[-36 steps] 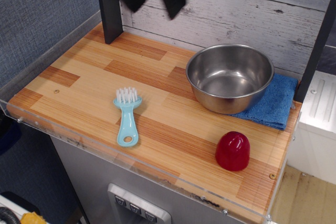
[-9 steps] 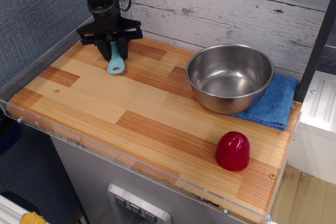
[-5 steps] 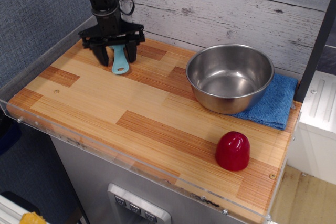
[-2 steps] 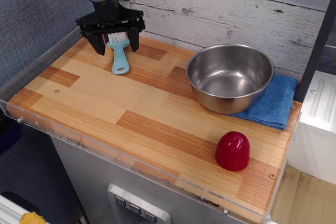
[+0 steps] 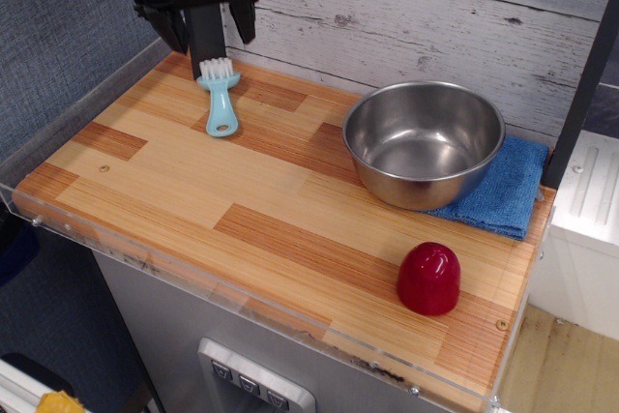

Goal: Move the brush to the left back corner of the counter.

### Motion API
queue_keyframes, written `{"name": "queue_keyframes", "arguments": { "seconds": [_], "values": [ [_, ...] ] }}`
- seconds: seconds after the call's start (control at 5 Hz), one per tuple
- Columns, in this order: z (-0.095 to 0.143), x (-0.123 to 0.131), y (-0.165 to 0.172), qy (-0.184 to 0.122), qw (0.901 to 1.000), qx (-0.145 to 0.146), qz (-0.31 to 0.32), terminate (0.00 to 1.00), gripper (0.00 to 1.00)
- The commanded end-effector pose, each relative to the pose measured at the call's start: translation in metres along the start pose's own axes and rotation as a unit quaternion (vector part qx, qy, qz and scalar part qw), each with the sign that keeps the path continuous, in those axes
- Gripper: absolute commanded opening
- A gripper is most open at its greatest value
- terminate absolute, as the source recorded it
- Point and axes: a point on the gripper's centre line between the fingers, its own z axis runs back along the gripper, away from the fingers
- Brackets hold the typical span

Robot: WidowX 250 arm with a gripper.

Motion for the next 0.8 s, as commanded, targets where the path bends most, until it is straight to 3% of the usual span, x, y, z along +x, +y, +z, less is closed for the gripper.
{"name": "queue_keyframes", "arguments": {
  "seconds": [0.0, 0.4, 0.6],
  "values": [
    [0.0724, -0.0085, 0.0074, -0.025, 0.9991, -0.030, -0.014, 0.00, 1.00],
    [0.0724, -0.0085, 0.0074, -0.025, 0.9991, -0.030, -0.014, 0.00, 1.00],
    [0.0724, -0.0085, 0.0074, -0.025, 0.9991, -0.030, -0.014, 1.00, 1.00]
  ]
}}
